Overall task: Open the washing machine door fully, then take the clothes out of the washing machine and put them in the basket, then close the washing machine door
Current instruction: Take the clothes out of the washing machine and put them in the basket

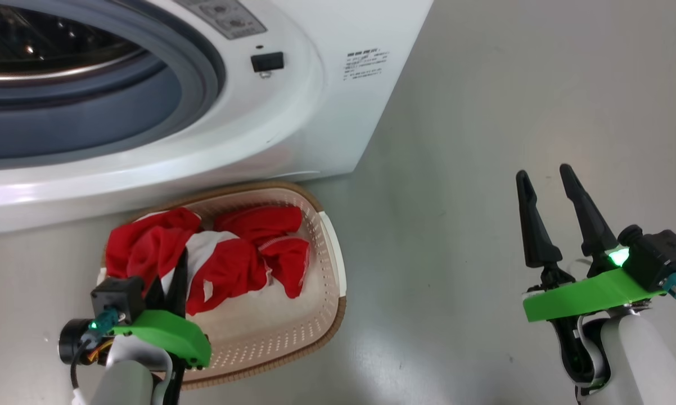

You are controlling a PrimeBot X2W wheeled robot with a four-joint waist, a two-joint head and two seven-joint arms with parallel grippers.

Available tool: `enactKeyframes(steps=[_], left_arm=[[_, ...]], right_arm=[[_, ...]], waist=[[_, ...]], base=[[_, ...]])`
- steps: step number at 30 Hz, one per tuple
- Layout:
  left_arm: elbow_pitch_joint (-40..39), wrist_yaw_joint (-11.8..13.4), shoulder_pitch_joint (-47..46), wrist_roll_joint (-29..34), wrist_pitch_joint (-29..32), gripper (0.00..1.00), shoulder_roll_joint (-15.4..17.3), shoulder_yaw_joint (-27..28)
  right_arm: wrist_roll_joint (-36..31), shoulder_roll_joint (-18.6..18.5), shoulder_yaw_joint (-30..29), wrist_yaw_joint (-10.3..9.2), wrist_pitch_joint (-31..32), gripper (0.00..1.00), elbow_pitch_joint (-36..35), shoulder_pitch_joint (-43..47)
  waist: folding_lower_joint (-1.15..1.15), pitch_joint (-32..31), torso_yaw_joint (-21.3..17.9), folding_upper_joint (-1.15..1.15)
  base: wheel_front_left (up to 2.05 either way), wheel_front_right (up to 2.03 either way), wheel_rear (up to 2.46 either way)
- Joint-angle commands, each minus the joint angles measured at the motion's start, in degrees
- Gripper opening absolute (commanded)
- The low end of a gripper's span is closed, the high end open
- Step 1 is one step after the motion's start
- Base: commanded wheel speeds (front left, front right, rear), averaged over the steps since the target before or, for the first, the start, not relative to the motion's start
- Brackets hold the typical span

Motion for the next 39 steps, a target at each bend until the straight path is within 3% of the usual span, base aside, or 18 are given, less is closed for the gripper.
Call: enactKeyframes(steps=[1, 10, 15, 21, 23, 25, 26, 28, 39], left_arm=[[-0.44, -0.06, -0.12, 0.56, -0.28, 0.00, 0.93, 1.43], [8.62, -0.37, -5.25, -0.59, -0.28, 0.00, 0.93, 0.53], [13.96, -0.39, -7.56, -6.82, -0.28, 0.00, 0.93, -4.80], [16.25, -0.40, -8.92, -10.00, -0.28, 0.00, 1.54, -7.16], [16.63, -0.40, -9.23, -10.81, -0.28, 0.28, 1.85, -7.66], [16.70, -0.40, -9.46, -11.41, -0.28, 0.48, 2.07, -7.95], [16.51, -0.40, -9.52, -11.58, -0.28, 0.75, 2.15, -8.08], [16.26, -0.40, -9.41, -11.91, -0.28, 0.97, 2.16, -8.28], [14.14, -0.40, -7.24, -13.27, -0.28, 1.00, 2.34, -7.83]], right_arm=[[0.22, 0.03, 1.69, 0.36, -0.37, 1.00, -1.52, -0.57], [-0.31, 0.03, 2.07, 0.36, -0.37, 1.00, -2.21, -2.44], [-0.37, 0.03, 2.36, 0.36, -0.37, 1.00, -2.02, -3.05], [-0.32, 0.03, 2.45, 0.36, -0.37, 1.00, -1.92, -3.26], [-0.39, 0.03, 2.44, 0.36, -0.37, 1.00, -1.87, -3.30], [-0.47, 0.03, 2.42, 0.36, -0.37, 1.00, -1.81, -3.37], [-0.52, 0.03, 2.40, 0.36, -0.37, 1.00, -1.76, -3.41], [-0.62, 0.03, 2.36, 0.36, -0.37, 1.00, -1.63, -3.40], [-0.69, 0.03, 2.68, 0.36, -0.37, 1.00, -0.61, -2.82]], waist=[[0.00, 1.34, -0.24, 0.00], [0.00, 6.36, 0.20, 0.00], [0.00, 7.77, 0.32, 0.00], [0.00, 8.11, 0.47, 0.00], [0.00, 8.03, 0.58, 0.00], [0.00, 7.86, 0.69, 0.00], [0.00, 7.73, 0.76, 0.00], [0.00, 7.31, 0.91, 0.00], [0.00, 2.93, 1.29, 0.00]], base=[[0.00, 0.00, 0.00], [0.00, 0.00, 0.00], [0.00, 0.00, 0.00], [0.00, 0.00, 0.00], [0.00, 0.00, 0.00], [0.00, 0.00, 0.00], [0.00, 0.00, 0.00], [0.00, 0.00, 0.00], [0.00, 0.00, 0.00]])
